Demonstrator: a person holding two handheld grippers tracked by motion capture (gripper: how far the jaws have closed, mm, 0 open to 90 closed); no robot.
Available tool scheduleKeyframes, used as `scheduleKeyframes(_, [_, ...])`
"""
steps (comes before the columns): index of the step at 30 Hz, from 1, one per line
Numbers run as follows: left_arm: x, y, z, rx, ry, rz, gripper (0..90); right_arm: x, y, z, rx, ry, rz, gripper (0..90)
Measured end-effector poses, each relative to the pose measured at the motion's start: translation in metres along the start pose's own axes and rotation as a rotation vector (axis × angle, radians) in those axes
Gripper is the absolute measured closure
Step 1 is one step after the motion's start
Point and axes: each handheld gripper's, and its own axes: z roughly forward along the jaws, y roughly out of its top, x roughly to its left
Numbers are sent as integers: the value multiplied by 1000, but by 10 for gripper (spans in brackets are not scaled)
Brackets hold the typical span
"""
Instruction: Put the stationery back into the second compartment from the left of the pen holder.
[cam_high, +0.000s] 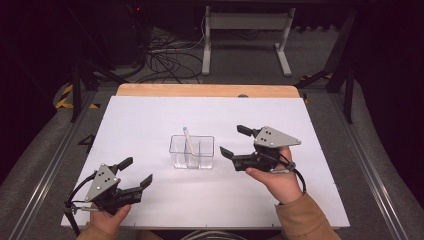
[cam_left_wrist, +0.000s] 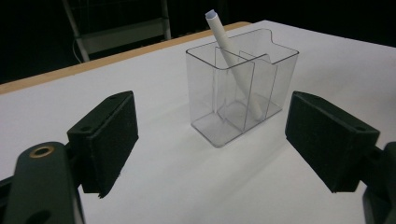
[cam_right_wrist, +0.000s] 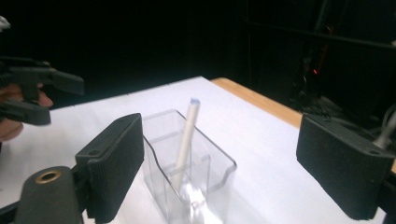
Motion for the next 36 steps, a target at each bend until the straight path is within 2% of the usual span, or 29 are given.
scheduleKeyframes(6, [-1,0,0,-7,1,9,179,-7,-18,-17,16,-31,33,148])
scheduleKeyframes(11, [-1,0,0,-7,-3,9,179,-12,-30,-30,42,-42,94,148])
scheduleKeyframes(13, [-2,0,-1,-9,-5,0,179,-13,-35,-34,46,-40,104,148])
scheduleKeyframes(17, [0,0,-1,-12,-5,10,178,-15,-45,-41,36,-32,132,148])
scheduleKeyframes(24, [0,-1,-1,-24,-6,-2,176,-17,-66,-54,52,-39,159,148])
scheduleKeyframes(29, [-1,-2,1,-20,10,25,168,-19,-81,-61,91,-41,169,156])
scheduleKeyframes(36, [0,-5,3,-25,8,31,154,-20,-100,-67,128,-83,154,156])
